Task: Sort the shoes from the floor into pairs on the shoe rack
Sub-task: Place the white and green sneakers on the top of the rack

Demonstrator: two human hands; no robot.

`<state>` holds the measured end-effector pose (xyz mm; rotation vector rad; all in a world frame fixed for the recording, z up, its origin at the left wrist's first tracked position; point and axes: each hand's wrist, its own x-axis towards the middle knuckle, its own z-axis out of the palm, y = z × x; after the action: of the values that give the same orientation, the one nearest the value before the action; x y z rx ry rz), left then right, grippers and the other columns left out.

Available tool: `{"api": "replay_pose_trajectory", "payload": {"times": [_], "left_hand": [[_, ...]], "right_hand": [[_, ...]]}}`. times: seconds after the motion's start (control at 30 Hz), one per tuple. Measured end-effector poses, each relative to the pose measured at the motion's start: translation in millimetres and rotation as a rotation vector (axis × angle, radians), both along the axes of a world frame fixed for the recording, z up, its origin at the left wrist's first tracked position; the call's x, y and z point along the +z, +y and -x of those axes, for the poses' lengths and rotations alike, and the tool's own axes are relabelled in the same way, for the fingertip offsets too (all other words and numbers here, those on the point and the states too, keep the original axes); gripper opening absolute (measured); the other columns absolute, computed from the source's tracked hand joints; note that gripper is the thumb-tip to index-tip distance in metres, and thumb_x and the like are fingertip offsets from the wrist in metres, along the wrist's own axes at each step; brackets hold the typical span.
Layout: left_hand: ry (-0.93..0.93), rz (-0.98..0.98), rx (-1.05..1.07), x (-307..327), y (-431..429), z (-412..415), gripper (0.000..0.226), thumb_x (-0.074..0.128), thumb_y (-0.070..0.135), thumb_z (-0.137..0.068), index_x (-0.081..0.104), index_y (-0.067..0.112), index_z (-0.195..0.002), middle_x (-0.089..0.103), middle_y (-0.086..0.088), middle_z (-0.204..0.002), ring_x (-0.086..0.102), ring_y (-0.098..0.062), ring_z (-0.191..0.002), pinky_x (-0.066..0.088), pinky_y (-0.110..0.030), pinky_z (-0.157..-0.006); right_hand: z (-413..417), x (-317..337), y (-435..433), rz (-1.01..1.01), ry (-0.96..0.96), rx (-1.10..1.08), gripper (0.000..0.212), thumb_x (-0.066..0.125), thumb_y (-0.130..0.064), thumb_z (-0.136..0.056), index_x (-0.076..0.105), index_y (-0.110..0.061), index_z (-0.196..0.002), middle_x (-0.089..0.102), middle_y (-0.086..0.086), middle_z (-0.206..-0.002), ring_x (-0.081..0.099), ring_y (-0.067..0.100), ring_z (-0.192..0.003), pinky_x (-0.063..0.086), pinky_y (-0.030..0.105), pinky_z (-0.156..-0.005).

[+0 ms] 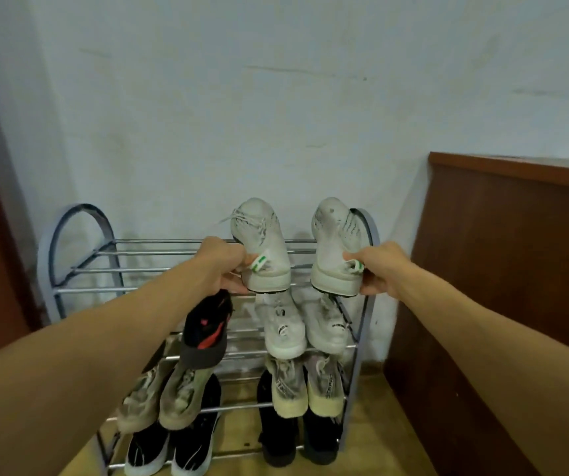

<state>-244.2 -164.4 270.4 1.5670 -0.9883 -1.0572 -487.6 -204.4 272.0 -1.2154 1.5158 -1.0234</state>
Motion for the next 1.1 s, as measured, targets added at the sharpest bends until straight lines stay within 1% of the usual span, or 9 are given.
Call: {"api": "replay_pose_trajectory", "payload": {"times": [0.13,0.3,0.47,0.6,0.7,0.8,0.9,1.0,1.1], "left_hand": [[-0.069,-0.032,-0.023,-6,-34,2,0.005,0.067,-0.004,-0.081,0.064,-0.006,-0.085,0.06,-0.01,-0.068,0.065,-0.028,-0.048,0.054,-0.037,-0.038],[-0.116,-0.04,-0.057,-15,-60,16,0.007,0.068,-0.004,-0.078,0.061,-0.005,-0.075,0.057,-0.013,-0.064,0.064,-0.032,-0.049,0.057,-0.046,-0.044],[-0.175,-0.022,-0.082,-19,-65,15,0.023,0.076,0.013,-0.077,0.059,0.001,-0.068,0.059,-0.01,-0.059,0.056,-0.017,-0.045,0.053,-0.024,-0.041],[-0.137,-0.011,-0.096,-23,-58,16,0.023,0.079,0.014,-0.074,0.059,0.002,-0.075,0.056,-0.01,-0.066,0.049,-0.016,-0.054,0.049,-0.026,-0.05],[-0.083,-0.045,-0.107,-27,-54,20,0.02,0.072,0.015,-0.081,0.063,-0.001,-0.09,0.063,-0.015,-0.08,0.055,-0.019,-0.055,0.053,-0.028,-0.051],[-0.049,-0.072,-0.094,-29,-53,21,0.024,0.071,0.016,-0.082,0.064,-0.001,-0.098,0.061,-0.017,-0.087,0.056,-0.02,-0.06,0.054,-0.025,-0.044],[-0.007,-0.081,-0.061,-30,-49,21,0.022,0.07,0.015,-0.082,0.061,0.0,-0.095,0.057,-0.017,-0.089,0.051,-0.019,-0.06,0.052,-0.025,-0.04],[0.011,-0.084,-0.041,-30,-44,20,0.021,0.072,0.014,-0.081,0.06,0.001,-0.092,0.056,-0.015,-0.087,0.049,-0.018,-0.059,0.052,-0.024,-0.038],[0.014,-0.068,-0.021,-28,-43,20,0.021,0.074,0.014,-0.08,0.062,0.001,-0.092,0.058,-0.013,-0.081,0.051,-0.018,-0.056,0.051,-0.023,-0.038]], "right_hand": [[-6,-4,-32,-0.022,0.003,-0.019,0.018,0.079,-0.007,-0.073,0.066,-0.001,-0.082,0.073,0.02,-0.095,0.071,0.034,-0.091,0.057,0.055,-0.078],[-11,-15,-58,0.015,0.132,-0.039,0.02,0.082,-0.015,-0.072,0.067,-0.003,-0.079,0.071,0.013,-0.081,0.066,0.022,-0.06,0.054,0.029,-0.041],[-13,-17,-62,0.037,0.281,-0.06,0.015,0.077,-0.014,-0.074,0.067,-0.004,-0.078,0.07,0.014,-0.08,0.069,0.026,-0.066,0.061,0.041,-0.061],[-8,-13,-57,0.126,0.402,-0.16,0.009,0.07,-0.011,-0.077,0.063,-0.005,-0.078,0.069,0.016,-0.09,0.068,0.028,-0.067,0.061,0.04,-0.066],[-8,-13,-45,0.006,0.265,-0.085,0.036,0.067,-0.031,-0.084,0.06,0.0,-0.101,0.067,0.016,-0.099,0.068,0.032,-0.072,0.06,0.042,-0.061],[-13,-16,-30,-0.154,0.121,0.044,0.054,0.062,-0.057,-0.08,0.048,-0.012,-0.106,0.057,0.011,-0.097,0.066,0.035,-0.084,0.055,0.036,-0.044],[-13,-20,-25,-0.144,-0.015,0.061,0.042,0.075,-0.035,-0.077,0.053,-0.011,-0.105,0.056,0.009,-0.089,0.063,0.028,-0.085,0.057,0.04,-0.04],[-6,-28,-27,-0.11,-0.135,-0.009,0.018,0.069,-0.006,-0.081,0.057,-0.002,-0.094,0.057,0.012,-0.087,0.062,0.028,-0.072,0.056,0.043,-0.039],[-4,-31,-29,-0.052,-0.22,-0.08,0.013,0.07,0.0,-0.08,0.057,-0.001,-0.08,0.061,0.015,-0.084,0.067,0.033,-0.069,0.058,0.049,-0.045]]}}
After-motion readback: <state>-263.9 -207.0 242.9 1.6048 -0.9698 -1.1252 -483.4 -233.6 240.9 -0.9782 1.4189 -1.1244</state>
